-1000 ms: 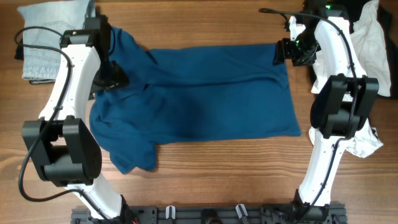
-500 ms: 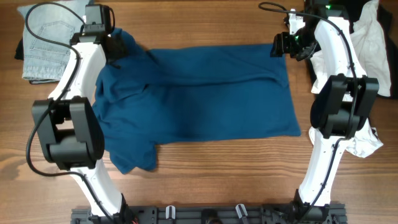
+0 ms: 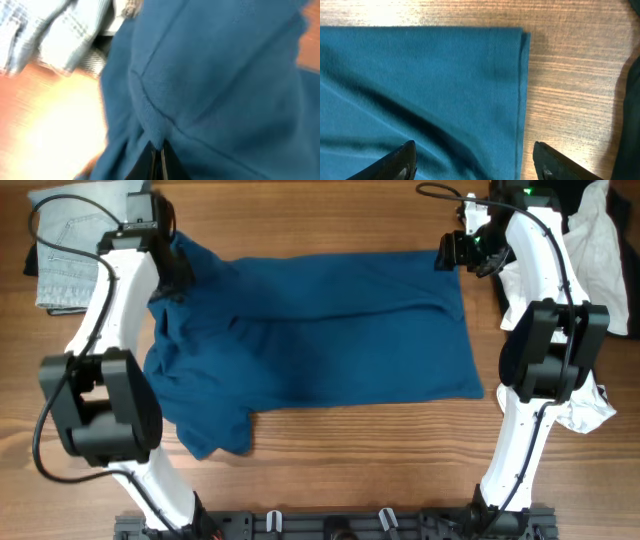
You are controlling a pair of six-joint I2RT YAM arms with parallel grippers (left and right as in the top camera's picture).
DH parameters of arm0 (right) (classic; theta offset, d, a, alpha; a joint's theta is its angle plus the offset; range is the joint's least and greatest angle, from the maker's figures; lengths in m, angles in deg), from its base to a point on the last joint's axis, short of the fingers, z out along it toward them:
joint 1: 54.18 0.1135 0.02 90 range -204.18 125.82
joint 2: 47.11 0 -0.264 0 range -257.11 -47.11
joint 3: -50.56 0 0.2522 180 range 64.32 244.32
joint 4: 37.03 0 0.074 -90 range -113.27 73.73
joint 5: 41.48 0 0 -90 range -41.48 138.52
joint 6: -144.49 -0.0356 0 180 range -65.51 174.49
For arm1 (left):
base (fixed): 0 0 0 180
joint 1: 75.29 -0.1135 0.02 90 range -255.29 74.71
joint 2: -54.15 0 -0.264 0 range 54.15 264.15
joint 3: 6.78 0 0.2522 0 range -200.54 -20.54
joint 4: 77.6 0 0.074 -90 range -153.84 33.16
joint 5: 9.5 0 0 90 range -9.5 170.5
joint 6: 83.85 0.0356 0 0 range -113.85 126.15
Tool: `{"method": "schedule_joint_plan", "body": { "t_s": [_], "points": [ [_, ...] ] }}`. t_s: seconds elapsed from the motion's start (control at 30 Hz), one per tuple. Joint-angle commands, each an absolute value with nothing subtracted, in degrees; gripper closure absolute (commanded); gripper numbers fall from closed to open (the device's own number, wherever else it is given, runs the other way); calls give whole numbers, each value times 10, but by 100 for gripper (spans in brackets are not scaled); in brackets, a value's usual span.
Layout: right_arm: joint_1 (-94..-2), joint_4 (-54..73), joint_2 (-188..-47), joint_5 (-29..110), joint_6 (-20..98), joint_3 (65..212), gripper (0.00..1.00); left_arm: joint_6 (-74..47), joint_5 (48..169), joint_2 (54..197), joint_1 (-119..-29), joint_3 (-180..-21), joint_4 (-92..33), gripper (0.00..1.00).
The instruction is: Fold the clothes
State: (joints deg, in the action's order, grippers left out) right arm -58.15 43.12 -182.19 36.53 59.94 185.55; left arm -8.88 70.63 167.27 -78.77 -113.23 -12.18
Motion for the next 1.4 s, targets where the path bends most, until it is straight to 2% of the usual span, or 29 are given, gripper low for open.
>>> {"method": "schedule_joint_plan", "body": {
  "t_s": [0.0,0.2,0.23,0.27,0.3,0.33,0.4,0.53,0.73,0.8,0.87,0.97,1.0,1.07,1.23,1.37],
  "points": [
    [-585,434,-1797,360,605,1857,25,-113,684,1664,-808,-1132,-67,96],
    [-585,439,-1798,360,604,1857,24,-143,685,1667,-845,-1126,-33,96],
    [-585,440,-1797,360,604,1857,24,-143,685,1667,-847,-1126,-31,85],
    [-585,445,-1797,359,601,1857,24,-143,685,1667,-848,-1126,-31,56],
    [-585,450,-1797,359,594,1857,25,-143,686,1667,-848,-1126,-29,40],
    [-585,456,-1797,359,584,1857,26,-142,694,1667,-848,-1126,-27,29],
    [-585,463,-1797,354,569,1857,27,-142,717,1665,-848,-1126,-17,19],
    [-585,483,-1797,329,563,1857,31,-140,753,1649,-848,-1126,36,16],
    [-580,500,-1797,330,588,1857,30,-106,812,1639,-833,-1114,123,19],
    [-578,494,-1797,330,592,1857,30,-102,809,1639,-821,-1091,107,19],
    [-578,487,-1797,330,595,1857,28,-95,809,1639,-819,-1038,31,23],
    [-578,484,-1797,330,605,1857,27,-92,809,1639,-826,-956,-78,37],
    [-578,480,-1797,330,605,1857,27,-92,809,1639,-830,-939,-110,50],
    [-578,478,-1797,330,604,1857,27,-92,809,1639,-831,-937,-143,65],
    [-578,474,-1797,330,604,1857,28,-93,809,1635,-831,-940,-142,96],
    [-577,479,-1797,330,603,1857,27,-95,809,1605,-833,-981,-35,96]
  ]
}}
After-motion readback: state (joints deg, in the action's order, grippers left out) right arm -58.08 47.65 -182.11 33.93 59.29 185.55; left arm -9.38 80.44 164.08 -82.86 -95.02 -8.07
